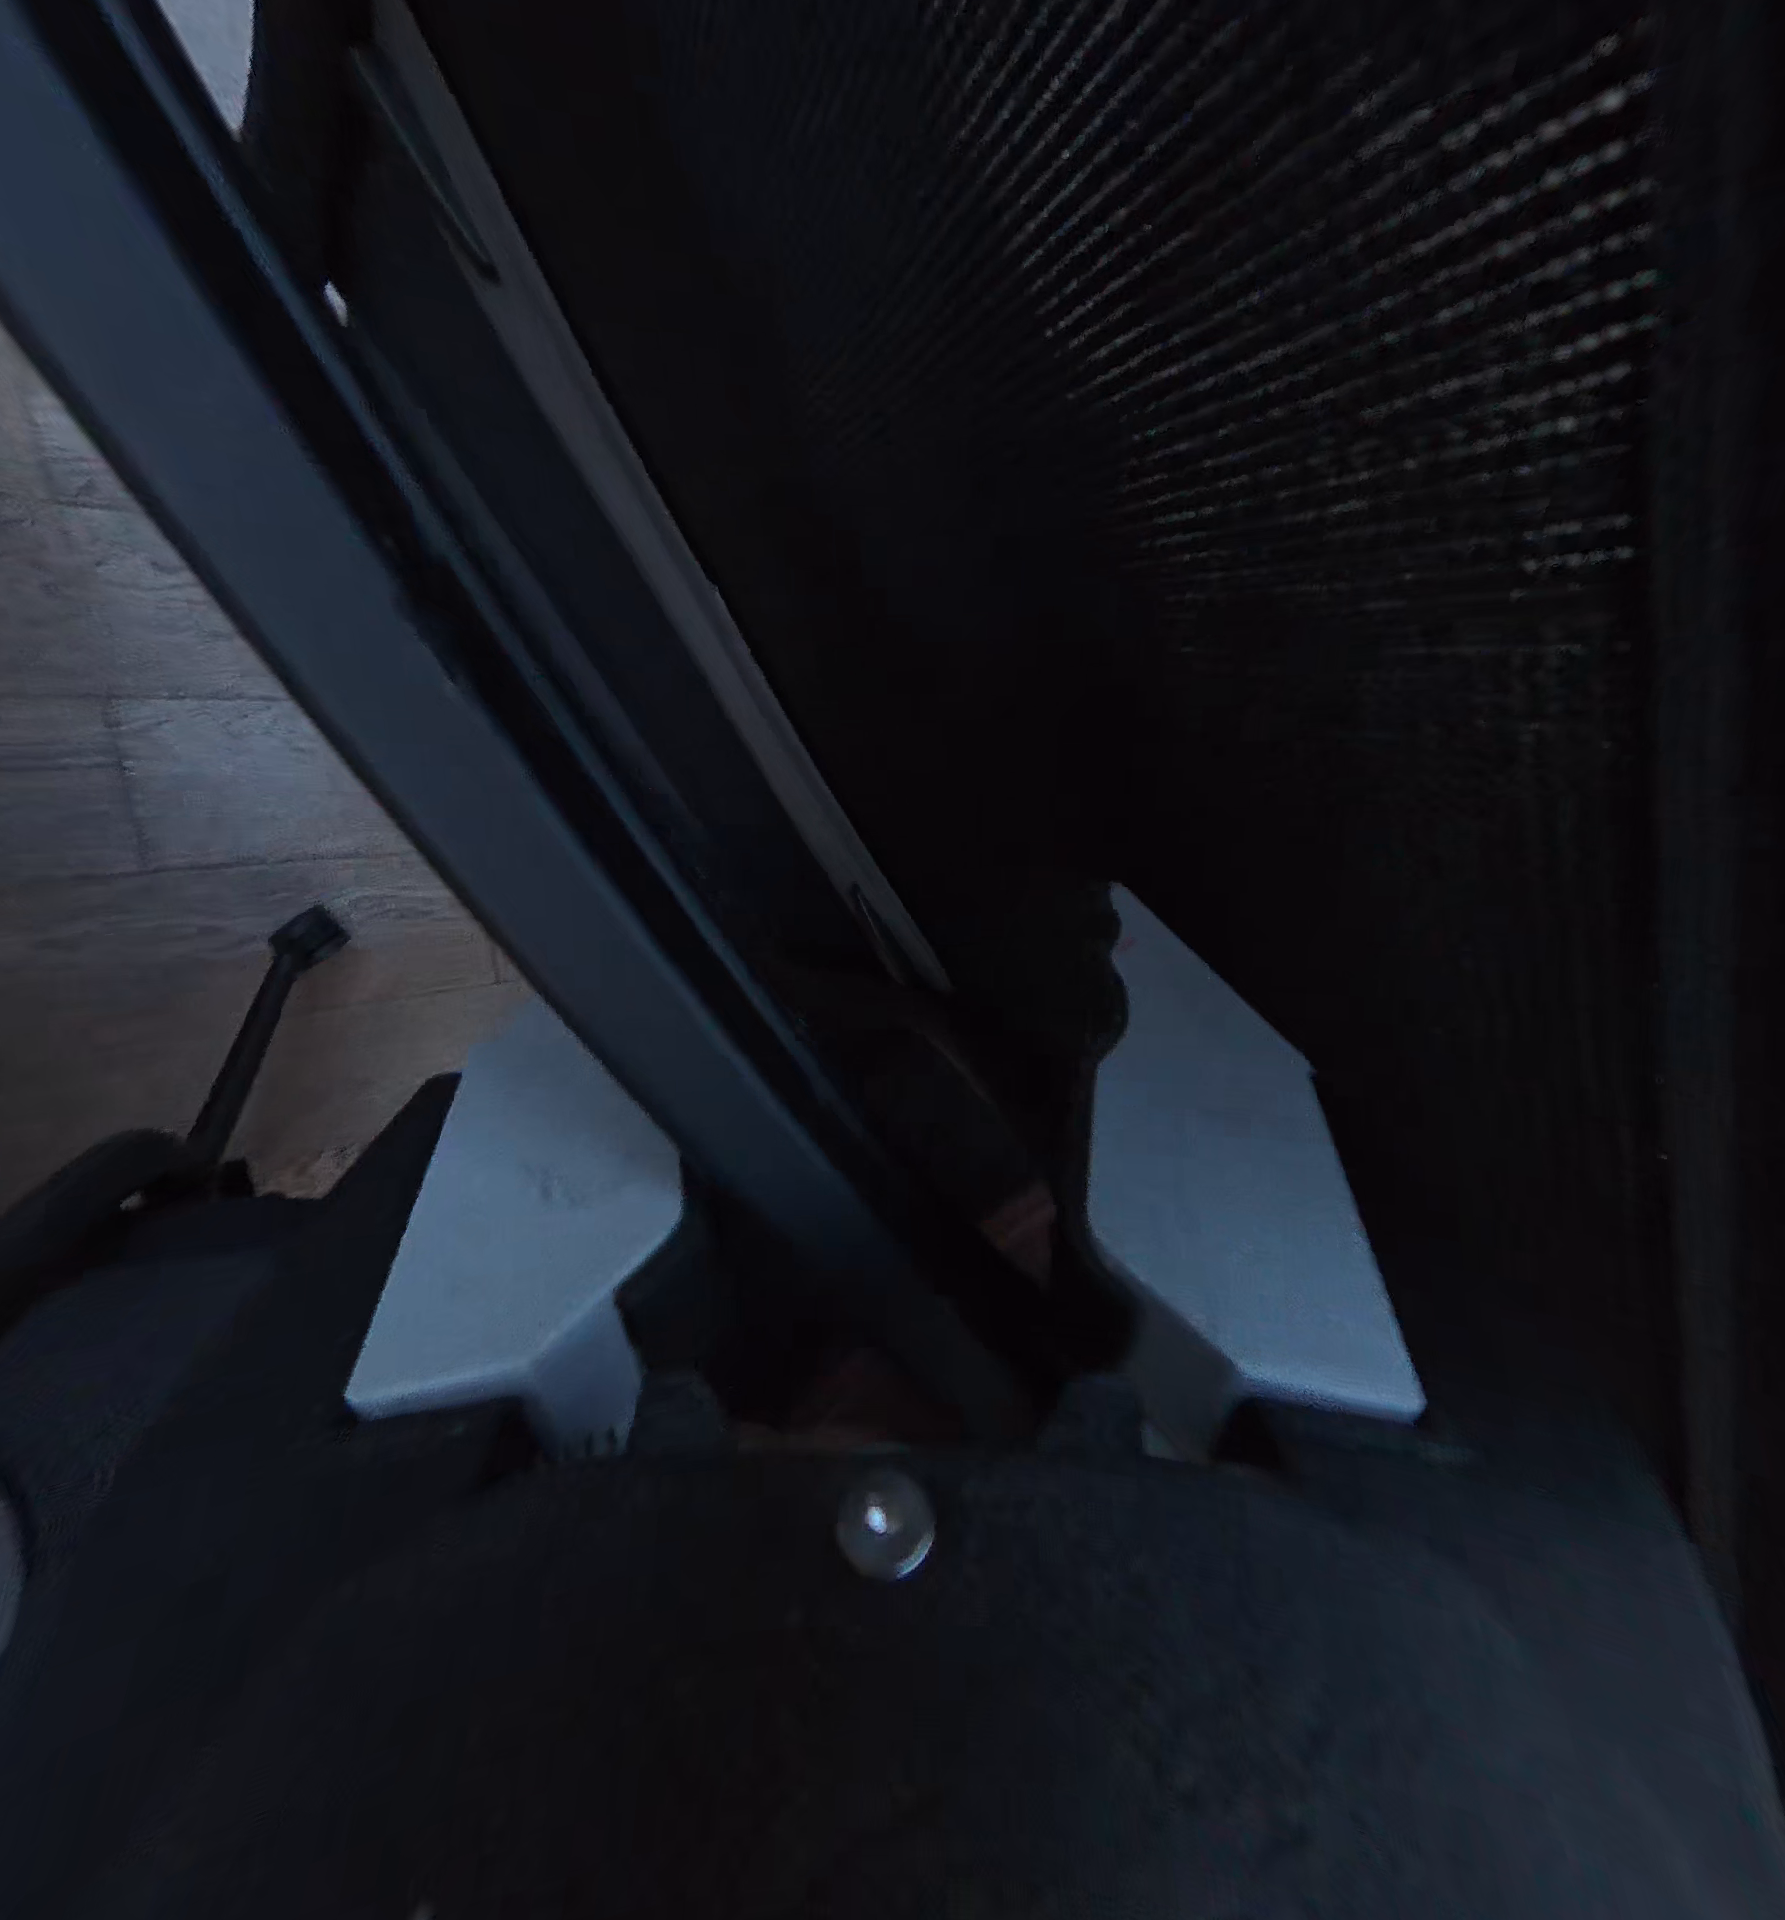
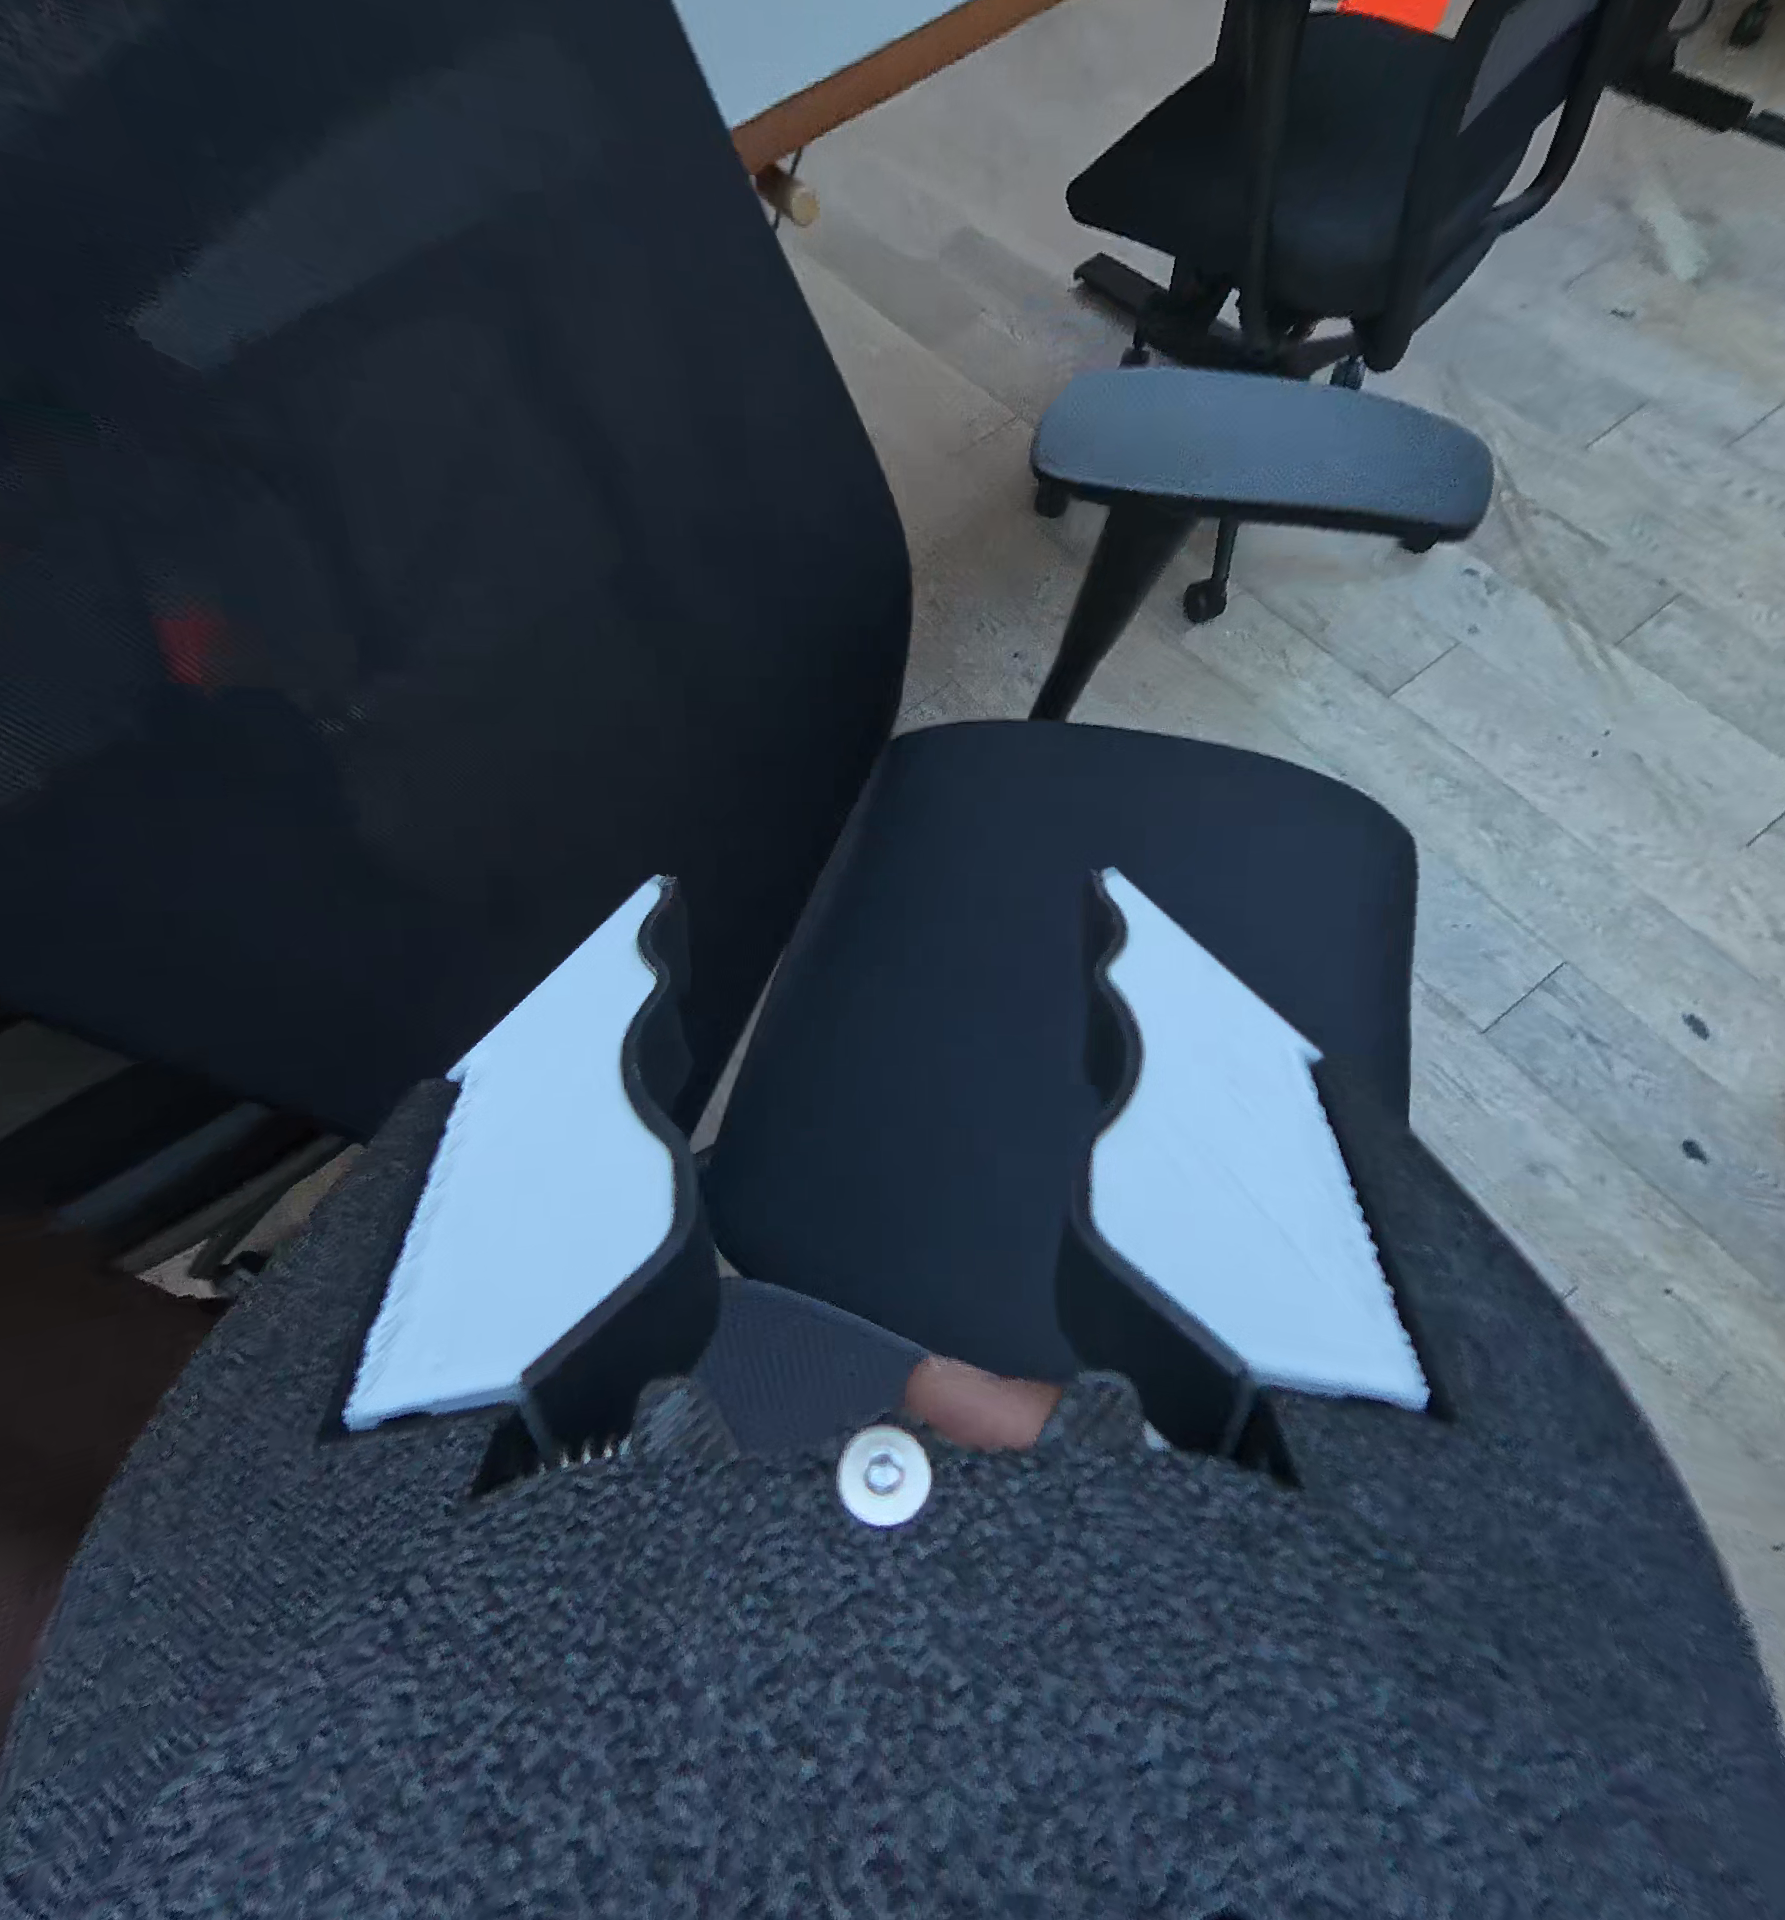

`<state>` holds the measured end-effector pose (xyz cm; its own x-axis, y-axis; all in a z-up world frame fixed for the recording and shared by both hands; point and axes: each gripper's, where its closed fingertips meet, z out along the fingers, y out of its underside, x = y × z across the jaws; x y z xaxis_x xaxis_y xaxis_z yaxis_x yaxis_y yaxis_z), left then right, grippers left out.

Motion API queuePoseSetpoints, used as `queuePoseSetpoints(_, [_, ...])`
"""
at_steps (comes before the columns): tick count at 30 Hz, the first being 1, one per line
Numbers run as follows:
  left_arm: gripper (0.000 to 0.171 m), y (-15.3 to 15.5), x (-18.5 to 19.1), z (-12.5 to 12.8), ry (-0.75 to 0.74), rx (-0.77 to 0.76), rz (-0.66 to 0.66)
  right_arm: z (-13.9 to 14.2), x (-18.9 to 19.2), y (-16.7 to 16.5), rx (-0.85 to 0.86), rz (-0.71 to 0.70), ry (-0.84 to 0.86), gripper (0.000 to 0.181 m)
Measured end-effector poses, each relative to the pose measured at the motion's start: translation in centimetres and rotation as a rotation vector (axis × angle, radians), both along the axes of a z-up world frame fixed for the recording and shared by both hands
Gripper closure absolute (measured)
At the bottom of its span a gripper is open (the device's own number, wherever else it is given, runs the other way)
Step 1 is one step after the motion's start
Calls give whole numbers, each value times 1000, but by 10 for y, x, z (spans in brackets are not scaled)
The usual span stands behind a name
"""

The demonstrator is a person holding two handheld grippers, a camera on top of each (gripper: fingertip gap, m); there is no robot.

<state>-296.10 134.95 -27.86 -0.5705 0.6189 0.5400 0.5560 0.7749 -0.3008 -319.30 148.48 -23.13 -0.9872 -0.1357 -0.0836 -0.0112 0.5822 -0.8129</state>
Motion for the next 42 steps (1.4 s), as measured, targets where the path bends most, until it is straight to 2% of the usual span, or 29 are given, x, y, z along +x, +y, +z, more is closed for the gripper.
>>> queuePoseSetpoints(6, [96,15,-108,22,256,174,-11,57,-53,9,-108,-33,42,103])
queuePoseSetpoints(7, [98,21,-118,31,325,206,-59,66,-64,14,-129,-35,48,103])
queuePoseSetpoints(8, [109,16,-125,35,368,195,-56,75,-76,20,-150,-42,64,102])
queuePoseSetpoints(10, [102,-23,-131,42,443,129,88,92,-102,35,-195,-75,118,102])
queuePoseSetpoints(12, [112,-77,-130,60,551,97,254,103,-121,42,-221,-86,144,103])
queuePoseSetpoints(13, [116,-99,-128,67,571,40,282,106,-128,42,-227,-82,147,103])
queuePoseSetpoints(14, [120,-113,-124,64,528,-51,264,109,-133,40,-231,-72,147,103])
queuePoseSetpoints(16, [120,-126,-113,42,359,-243,205,117,-141,27,-235,-45,145,103])
queuePoseSetpoints(18, [124,-109,-109,8,268,-304,106,130,-141,5,-236,6,137,102])
queuePoseSetpoints(23, [131,-22,-98,-108,101,-167,-139,210,-102,-85,-300,201,179,104])
queuePoseSetpoints(24, [130,-17,-96,-123,91,-164,-158,221,-90,-108,-284,236,205,104])
queuePoseSetpoints(26, [125,-25,-100,-137,134,-174,-168,230,-58,-153,-247,321,241,101])
queuePoseSetpoints(28, [117,-61,-102,-141,186,-250,-147,226,-19,-199,-203,416,237,101])
queuePoseSetpoints(30, [110,-112,-99,-139,225,-333,-100,205,17,-243,-128,492,209,99])
queuePoseSetpoints(33, [103,-207,-70,-116,252,-422,95,159,64,-317,-43,549,90,100])
queuePoseSetpoints(35, [101,-277,-31,-94,264,-515,263,120,88,-365,11,581,11,100])
queuePoseSetpoints(38, [85,-384,67,-62,173,-675,496,70,117,-428,94,603,-110,100])
queuePoseSetpoints(41, [65,-486,208,-1,97,-876,766,42,144,-482,131,687,-158,100])
queuePoseSetpoints(42, [51,-516,257,18,64,-940,827,33,153,-501,140,721,-155,100])
